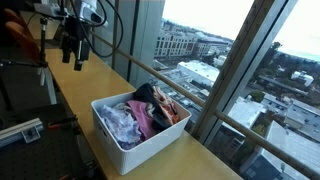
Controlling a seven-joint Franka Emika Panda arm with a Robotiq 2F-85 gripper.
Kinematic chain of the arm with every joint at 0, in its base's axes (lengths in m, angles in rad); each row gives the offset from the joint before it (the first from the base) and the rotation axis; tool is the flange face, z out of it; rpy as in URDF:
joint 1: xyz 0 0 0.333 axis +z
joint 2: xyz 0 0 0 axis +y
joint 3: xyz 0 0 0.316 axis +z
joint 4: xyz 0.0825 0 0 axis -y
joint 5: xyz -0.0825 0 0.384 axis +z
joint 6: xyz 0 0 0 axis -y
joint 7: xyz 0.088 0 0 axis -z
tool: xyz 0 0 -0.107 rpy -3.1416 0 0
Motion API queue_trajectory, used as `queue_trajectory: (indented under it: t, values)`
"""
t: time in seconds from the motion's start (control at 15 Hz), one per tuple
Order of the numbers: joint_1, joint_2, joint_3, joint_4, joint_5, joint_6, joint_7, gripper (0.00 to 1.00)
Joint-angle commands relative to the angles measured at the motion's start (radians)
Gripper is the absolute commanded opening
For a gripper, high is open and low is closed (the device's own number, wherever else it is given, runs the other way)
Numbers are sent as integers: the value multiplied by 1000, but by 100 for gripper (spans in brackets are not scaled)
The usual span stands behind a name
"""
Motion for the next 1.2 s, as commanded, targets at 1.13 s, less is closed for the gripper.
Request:
queue_trajectory:
  t: [1.13]
  values:
    - [-106, 379, -159, 376, -140, 330, -129, 100]
